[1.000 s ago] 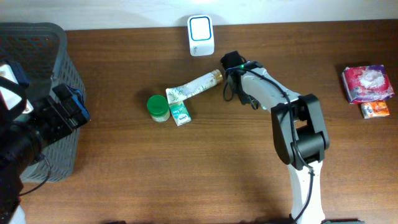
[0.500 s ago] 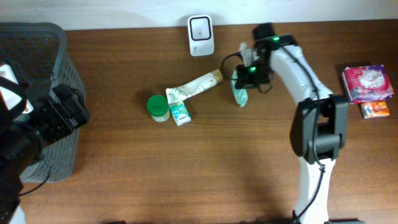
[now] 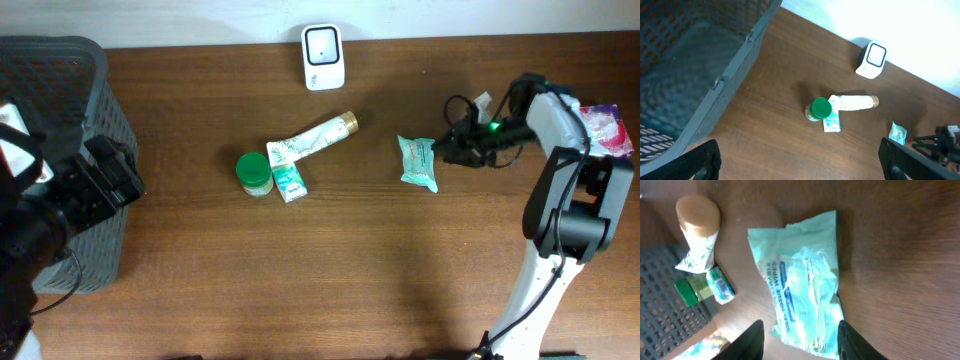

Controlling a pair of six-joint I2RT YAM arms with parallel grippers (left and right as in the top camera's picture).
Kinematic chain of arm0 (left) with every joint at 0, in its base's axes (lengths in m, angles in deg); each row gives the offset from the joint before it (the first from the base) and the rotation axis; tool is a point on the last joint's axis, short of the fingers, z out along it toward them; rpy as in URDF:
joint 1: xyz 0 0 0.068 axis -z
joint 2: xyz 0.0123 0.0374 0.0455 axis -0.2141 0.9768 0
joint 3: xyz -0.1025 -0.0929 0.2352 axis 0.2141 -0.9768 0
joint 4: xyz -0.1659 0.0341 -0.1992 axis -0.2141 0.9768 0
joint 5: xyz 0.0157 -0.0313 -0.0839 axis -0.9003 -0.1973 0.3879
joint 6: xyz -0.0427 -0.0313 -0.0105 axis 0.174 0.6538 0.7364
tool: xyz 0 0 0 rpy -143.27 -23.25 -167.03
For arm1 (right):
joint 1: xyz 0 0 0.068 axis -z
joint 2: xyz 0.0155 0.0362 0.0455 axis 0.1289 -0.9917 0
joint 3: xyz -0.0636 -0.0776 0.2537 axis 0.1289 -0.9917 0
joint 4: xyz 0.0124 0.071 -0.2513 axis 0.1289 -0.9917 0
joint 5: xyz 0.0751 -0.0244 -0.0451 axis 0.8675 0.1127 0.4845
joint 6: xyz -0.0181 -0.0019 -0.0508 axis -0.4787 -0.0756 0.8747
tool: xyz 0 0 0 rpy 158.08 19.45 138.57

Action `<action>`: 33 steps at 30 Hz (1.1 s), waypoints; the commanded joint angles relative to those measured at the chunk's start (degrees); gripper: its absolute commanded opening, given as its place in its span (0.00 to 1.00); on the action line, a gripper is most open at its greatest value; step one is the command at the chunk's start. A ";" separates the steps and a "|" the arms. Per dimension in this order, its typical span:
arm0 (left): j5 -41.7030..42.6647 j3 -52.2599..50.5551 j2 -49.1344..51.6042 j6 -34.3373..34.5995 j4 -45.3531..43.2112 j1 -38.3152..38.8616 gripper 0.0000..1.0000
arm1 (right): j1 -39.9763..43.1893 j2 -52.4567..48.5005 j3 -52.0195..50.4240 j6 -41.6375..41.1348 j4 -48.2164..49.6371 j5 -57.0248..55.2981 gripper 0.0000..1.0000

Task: Scan the item barcode
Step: 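Set the wipes pack down at the right edge below the orange packet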

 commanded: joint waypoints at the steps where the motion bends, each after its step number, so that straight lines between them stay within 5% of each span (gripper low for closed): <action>1: 0.42 -0.07 -0.02 0.57 -0.02 -0.37 0.99 | -2.34 0.70 8.74 -0.48 -5.81 -12.87 0.42; 9: 0.42 -0.07 -0.02 0.57 -0.02 -0.37 0.99 | -17.09 0.46 10.58 -0.48 -9.09 -40.30 0.45; 16: 0.42 -0.07 -0.02 0.57 -0.02 -0.37 0.99 | -20.68 0.46 3.17 -0.74 -2.78 -44.00 0.45; 19: 0.42 -0.07 -0.02 0.57 -0.02 -0.37 0.99 | -20.70 0.46 0.70 -0.74 -0.44 -43.10 0.13; 25: 0.42 -0.07 -0.02 0.57 -0.02 -0.37 0.99 | -20.70 0.59 11.28 -3.50 0.39 -36.92 0.04; 28: 0.42 -0.07 -0.02 0.57 -0.02 -0.37 0.99 | -20.70 0.59 22.14 -5.92 7.34 -29.99 0.04; 33: 0.42 -0.07 -0.02 0.57 -0.02 -0.37 0.99 | -23.76 -0.07 22.82 -11.21 31.87 -27.67 0.04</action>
